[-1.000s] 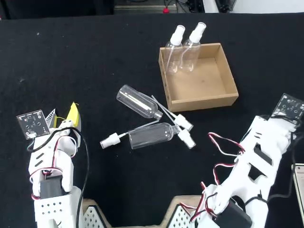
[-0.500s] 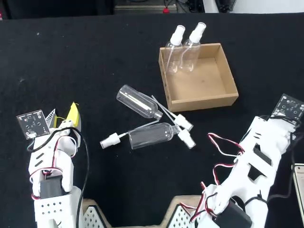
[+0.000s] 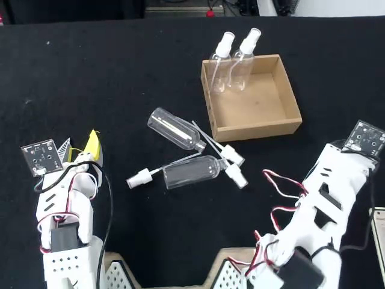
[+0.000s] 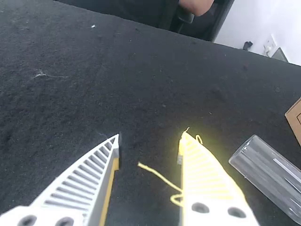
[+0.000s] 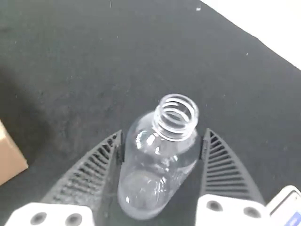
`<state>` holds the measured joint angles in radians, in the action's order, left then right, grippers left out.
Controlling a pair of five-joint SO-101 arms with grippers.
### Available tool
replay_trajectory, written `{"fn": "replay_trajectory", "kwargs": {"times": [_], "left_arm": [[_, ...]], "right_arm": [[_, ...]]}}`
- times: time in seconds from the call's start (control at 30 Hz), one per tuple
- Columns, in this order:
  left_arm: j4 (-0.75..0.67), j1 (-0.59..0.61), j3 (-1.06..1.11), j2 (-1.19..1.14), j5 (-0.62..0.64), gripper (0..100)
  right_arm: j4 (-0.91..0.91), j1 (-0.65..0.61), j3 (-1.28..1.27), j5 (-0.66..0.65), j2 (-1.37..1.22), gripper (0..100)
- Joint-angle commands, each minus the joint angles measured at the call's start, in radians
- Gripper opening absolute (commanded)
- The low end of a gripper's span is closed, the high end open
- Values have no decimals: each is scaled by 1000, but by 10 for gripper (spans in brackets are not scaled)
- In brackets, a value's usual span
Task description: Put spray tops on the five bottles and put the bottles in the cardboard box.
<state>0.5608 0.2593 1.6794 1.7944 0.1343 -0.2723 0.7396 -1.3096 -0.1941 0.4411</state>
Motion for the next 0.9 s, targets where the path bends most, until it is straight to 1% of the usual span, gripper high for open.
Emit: {"fn": "replay_trajectory", "kwargs": {"times": [0.0,0.17,0.3,0.37,0.43,0.57,0.87], "left_arm": [[-17,-10,21,-5,-9,205],[-17,-10,21,-5,-9,205],[-17,-10,21,-5,-9,205],[-17,-10,21,-5,-9,205],[-17,-10,21,-5,-9,205],[-18,-10,21,-5,-9,205],[-18,-10,21,-5,-9,205]], "right_arm": [[-117,-5,31,8,-101,136],[-249,2,30,6,-211,117],[-258,5,24,6,-216,110],[-264,15,7,8,-197,65],[-264,18,-13,8,-160,11],[-258,18,-79,8,-62,43],[-264,12,-272,8,180,46]]}}
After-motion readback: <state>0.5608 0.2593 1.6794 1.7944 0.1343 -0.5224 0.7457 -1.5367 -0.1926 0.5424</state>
